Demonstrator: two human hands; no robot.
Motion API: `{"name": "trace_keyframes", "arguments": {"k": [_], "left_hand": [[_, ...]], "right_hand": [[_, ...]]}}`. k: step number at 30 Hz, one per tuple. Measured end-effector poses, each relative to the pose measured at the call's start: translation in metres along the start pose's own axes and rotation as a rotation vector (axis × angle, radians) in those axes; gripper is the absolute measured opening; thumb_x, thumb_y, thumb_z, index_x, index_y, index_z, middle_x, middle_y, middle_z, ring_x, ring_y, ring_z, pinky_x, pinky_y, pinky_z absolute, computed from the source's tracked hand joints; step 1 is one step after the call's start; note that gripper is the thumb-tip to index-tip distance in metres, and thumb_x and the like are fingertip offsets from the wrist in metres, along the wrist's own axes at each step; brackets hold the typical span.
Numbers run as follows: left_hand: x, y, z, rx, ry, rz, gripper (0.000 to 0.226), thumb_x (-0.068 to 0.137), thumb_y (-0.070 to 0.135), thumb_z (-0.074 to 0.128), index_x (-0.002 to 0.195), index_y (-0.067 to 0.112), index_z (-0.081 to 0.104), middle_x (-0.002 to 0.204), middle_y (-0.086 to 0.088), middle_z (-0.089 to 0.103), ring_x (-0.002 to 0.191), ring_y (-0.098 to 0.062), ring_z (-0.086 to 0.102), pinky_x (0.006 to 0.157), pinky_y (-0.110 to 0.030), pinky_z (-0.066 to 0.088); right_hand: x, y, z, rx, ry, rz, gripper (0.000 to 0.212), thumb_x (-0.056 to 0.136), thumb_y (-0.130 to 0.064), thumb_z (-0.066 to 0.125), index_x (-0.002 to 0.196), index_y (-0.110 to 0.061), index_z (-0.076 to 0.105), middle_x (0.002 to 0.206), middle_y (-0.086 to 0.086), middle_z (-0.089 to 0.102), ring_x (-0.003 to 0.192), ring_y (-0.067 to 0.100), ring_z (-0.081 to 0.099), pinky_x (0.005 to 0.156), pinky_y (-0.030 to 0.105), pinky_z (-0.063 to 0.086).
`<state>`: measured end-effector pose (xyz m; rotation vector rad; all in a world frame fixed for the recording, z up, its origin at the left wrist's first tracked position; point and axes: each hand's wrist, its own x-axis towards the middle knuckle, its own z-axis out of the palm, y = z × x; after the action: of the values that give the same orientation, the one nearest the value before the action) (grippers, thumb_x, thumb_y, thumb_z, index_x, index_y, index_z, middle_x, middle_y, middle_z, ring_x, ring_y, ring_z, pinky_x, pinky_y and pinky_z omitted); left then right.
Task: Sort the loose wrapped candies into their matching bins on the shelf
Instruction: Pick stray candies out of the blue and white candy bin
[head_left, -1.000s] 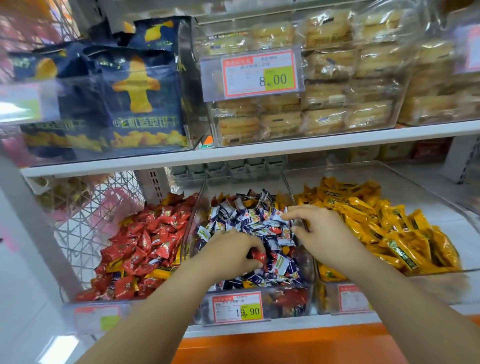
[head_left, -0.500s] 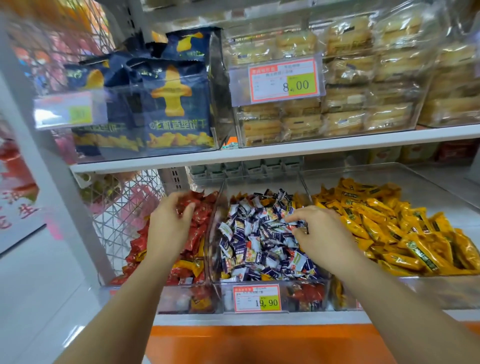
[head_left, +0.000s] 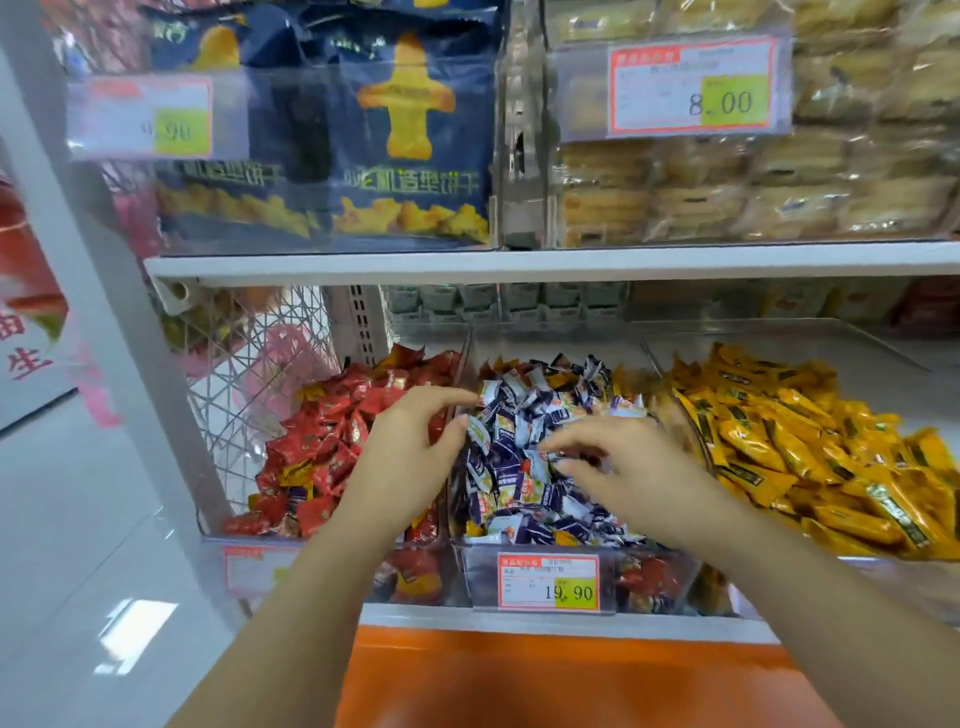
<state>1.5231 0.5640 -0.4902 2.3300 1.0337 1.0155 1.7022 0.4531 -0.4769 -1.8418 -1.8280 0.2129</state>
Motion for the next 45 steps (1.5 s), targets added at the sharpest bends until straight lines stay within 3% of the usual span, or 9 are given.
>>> {"name": "trace_keyframes", "arguments": {"k": [2, 5, 9, 22, 29, 33, 37, 40, 45], "left_hand": [[-0.001, -0.003, 0.003, -0.016, 0.022, 0.027, 0.023, 0.094, 0.017, 0.055, 0.112, 0.026, 0.065, 0.11, 0.019, 0.057, 0.101, 0.012, 0.044, 0.083, 0.008, 0.025], [0.001, -0.009, 0.003, -0.038, 0.021, 0.056, 0.022, 0.093, 0.016, 0.056, 0.111, 0.024, 0.066, 0.113, 0.014, 0.06, 0.104, 0.006, 0.049, 0.088, 0.004, 0.028], [0.003, -0.012, 0.0, -0.042, -0.007, 0.101, 0.022, 0.093, 0.02, 0.056, 0.111, 0.024, 0.066, 0.111, 0.016, 0.059, 0.103, 0.009, 0.048, 0.087, 0.005, 0.027], [0.007, -0.019, 0.0, -0.048, -0.027, 0.11, 0.022, 0.092, 0.024, 0.056, 0.111, 0.025, 0.067, 0.107, 0.02, 0.055, 0.101, 0.01, 0.046, 0.088, 0.005, 0.027], [0.008, -0.019, 0.0, -0.043, -0.037, 0.085, 0.022, 0.092, 0.024, 0.056, 0.112, 0.027, 0.066, 0.111, 0.019, 0.056, 0.104, 0.005, 0.05, 0.088, 0.001, 0.03], [0.006, -0.018, -0.002, -0.051, -0.039, 0.084, 0.022, 0.092, 0.023, 0.057, 0.112, 0.026, 0.066, 0.11, 0.019, 0.057, 0.105, 0.006, 0.05, 0.087, 0.002, 0.03], [0.004, -0.016, -0.004, -0.084, -0.026, 0.09, 0.021, 0.092, 0.021, 0.058, 0.111, 0.024, 0.067, 0.109, 0.019, 0.058, 0.099, 0.011, 0.048, 0.085, 0.005, 0.028], [0.001, -0.018, -0.009, -0.097, -0.013, 0.083, 0.02, 0.092, 0.02, 0.058, 0.109, 0.025, 0.067, 0.105, 0.019, 0.061, 0.095, 0.01, 0.053, 0.085, 0.0, 0.036], [0.001, -0.029, -0.024, -0.122, 0.066, 0.029, 0.021, 0.092, 0.018, 0.057, 0.106, 0.029, 0.068, 0.095, 0.024, 0.06, 0.097, 0.013, 0.053, 0.075, 0.002, 0.036]], "right_hand": [[0.01, -0.008, 0.01, -0.006, -0.193, -0.097, 0.026, 0.094, -0.024, 0.056, 0.118, -0.032, 0.063, 0.12, -0.018, 0.057, 0.112, -0.001, 0.049, 0.091, 0.005, 0.036], [0.03, -0.015, 0.026, -0.13, -0.403, -0.213, 0.034, 0.091, -0.034, 0.059, 0.125, -0.036, 0.058, 0.148, -0.005, 0.034, 0.136, 0.01, 0.024, 0.11, 0.027, 0.022], [0.051, -0.008, 0.033, -0.377, -0.522, -0.328, 0.046, 0.086, -0.046, 0.061, 0.13, -0.039, 0.051, 0.152, 0.0, 0.02, 0.141, 0.015, 0.006, 0.115, 0.044, 0.016], [0.094, 0.036, -0.009, -0.625, -0.499, -0.25, 0.036, 0.088, -0.042, 0.06, 0.122, -0.033, 0.057, 0.146, -0.004, 0.034, 0.135, 0.016, 0.031, 0.108, 0.031, 0.029], [0.066, 0.033, -0.034, -0.608, -0.487, -0.201, 0.036, 0.085, -0.048, 0.06, 0.12, -0.044, 0.055, 0.15, -0.013, 0.029, 0.138, 0.008, 0.022, 0.114, 0.032, 0.021], [0.053, -0.003, -0.012, -0.415, -0.414, -0.332, 0.031, 0.088, -0.042, 0.059, 0.118, -0.037, 0.061, 0.131, -0.018, 0.051, 0.121, -0.002, 0.04, 0.108, 0.022, 0.027], [0.06, -0.025, 0.032, -0.266, -0.534, -0.345, 0.029, 0.089, -0.031, 0.062, 0.115, -0.02, 0.066, 0.114, -0.01, 0.066, 0.1, 0.002, 0.056, 0.093, 0.02, 0.04], [0.067, -0.026, 0.049, -0.276, -0.562, -0.349, 0.019, 0.086, -0.03, 0.066, 0.101, -0.019, 0.072, 0.1, -0.008, 0.069, 0.093, 0.006, 0.058, 0.092, 0.03, 0.04], [0.068, -0.022, 0.025, 0.006, -0.411, -0.199, 0.005, 0.086, -0.029, 0.066, 0.082, -0.027, 0.068, 0.083, -0.015, 0.063, 0.072, 0.003, 0.057, 0.069, 0.019, 0.045]]}}
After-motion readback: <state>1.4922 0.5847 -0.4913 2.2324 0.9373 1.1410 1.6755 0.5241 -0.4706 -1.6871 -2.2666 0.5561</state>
